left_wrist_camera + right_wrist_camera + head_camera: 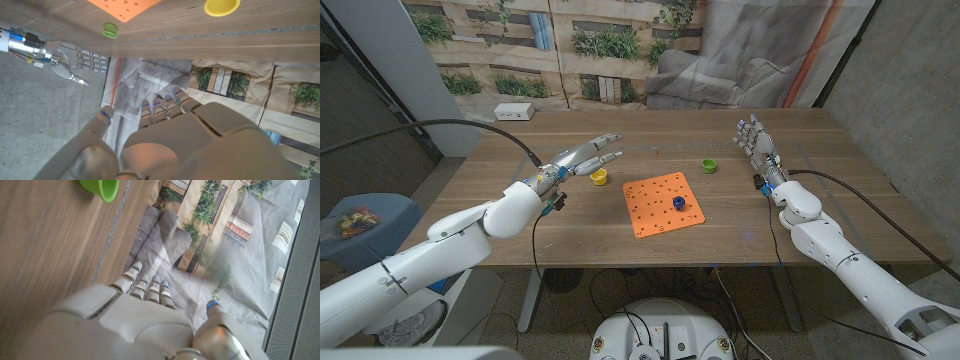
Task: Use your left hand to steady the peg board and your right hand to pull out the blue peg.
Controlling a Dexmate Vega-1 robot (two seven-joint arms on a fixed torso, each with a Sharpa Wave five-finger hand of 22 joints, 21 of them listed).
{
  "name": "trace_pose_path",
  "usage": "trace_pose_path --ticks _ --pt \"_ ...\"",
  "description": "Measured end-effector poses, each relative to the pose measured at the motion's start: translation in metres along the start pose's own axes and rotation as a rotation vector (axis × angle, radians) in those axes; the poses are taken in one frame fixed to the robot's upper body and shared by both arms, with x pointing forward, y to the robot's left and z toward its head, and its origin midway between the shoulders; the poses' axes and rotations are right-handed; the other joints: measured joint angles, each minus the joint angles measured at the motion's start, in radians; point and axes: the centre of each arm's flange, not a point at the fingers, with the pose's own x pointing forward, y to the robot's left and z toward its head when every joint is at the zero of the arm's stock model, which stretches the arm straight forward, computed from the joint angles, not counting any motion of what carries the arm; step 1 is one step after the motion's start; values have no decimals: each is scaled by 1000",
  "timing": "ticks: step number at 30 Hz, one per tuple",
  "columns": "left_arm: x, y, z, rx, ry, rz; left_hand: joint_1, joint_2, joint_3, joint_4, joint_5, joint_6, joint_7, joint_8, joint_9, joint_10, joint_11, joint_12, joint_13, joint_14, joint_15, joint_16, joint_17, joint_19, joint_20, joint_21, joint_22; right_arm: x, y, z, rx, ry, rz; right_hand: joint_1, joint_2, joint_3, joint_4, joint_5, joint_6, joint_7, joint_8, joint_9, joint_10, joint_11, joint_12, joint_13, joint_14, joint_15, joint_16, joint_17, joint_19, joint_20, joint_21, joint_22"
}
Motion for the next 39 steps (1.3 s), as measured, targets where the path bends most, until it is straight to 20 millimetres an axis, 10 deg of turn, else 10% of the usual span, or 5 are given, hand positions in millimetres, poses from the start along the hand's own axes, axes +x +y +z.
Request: trace_pose_path --ticks 39 --pt "-6 -47 9 289 -192 -256 -8 -3 -11 13 4 -56 -26 0 0 -61 -21 -19 -3 -68 0 -12 -3 -98 5 -16 0 3 -12 2 -24 3 -2 14 4 8 -8 0 -14 -14 0 -2 -18 -7 0 -8 0 0 8 -9 0 0 0 0"
